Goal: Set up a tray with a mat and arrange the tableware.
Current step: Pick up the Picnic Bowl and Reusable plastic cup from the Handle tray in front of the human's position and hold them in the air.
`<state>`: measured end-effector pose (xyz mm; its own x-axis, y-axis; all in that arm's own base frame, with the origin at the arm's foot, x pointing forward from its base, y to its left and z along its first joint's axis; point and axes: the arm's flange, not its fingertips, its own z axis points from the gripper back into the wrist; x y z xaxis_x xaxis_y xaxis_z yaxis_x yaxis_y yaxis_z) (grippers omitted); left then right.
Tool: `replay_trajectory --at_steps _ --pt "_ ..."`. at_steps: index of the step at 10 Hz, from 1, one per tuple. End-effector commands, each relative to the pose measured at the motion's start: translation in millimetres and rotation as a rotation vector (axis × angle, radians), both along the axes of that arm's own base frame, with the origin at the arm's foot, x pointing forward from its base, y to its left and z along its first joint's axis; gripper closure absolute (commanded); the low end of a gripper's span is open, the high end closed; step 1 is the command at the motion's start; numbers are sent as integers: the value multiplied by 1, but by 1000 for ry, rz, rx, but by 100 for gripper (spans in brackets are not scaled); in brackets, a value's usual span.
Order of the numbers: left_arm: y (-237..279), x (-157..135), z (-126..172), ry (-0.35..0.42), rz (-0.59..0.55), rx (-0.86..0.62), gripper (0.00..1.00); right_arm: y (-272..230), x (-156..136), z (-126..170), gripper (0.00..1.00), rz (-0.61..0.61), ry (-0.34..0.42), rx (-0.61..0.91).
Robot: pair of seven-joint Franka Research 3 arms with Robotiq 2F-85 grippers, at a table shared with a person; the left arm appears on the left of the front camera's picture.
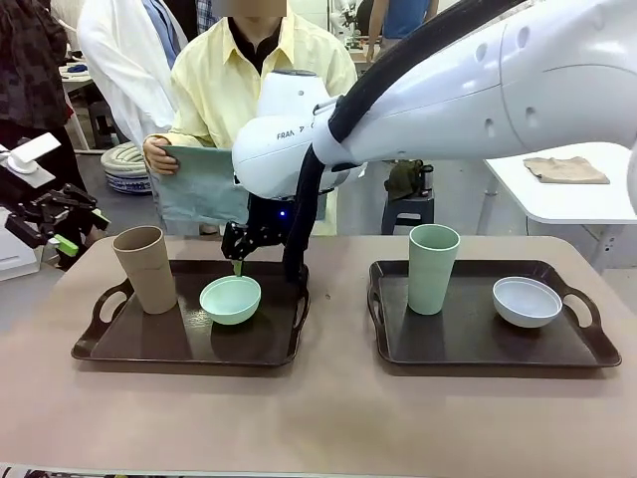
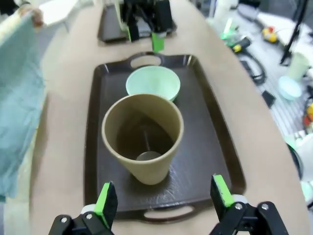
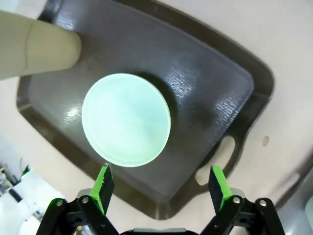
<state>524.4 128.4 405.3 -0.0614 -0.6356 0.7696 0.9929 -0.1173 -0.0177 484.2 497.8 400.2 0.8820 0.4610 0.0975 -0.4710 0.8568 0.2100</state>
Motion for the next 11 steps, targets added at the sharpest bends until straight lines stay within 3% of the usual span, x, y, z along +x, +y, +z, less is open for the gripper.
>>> replay_trajectory --at_steps 1,3,8,11 --pt "-6 17 -5 27 61 -11 0 9 9 -11 0 -20 19 -39" --pt "-11 22 -14 69 69 -16 0 9 12 -21 0 -21 27 -40" --pt "-24 37 -48 57 56 -31 0 21 22 -47 0 -28 52 -96" --pt "-33 41 -60 65 59 -37 0 27 26 -52 0 -117 24 -132"
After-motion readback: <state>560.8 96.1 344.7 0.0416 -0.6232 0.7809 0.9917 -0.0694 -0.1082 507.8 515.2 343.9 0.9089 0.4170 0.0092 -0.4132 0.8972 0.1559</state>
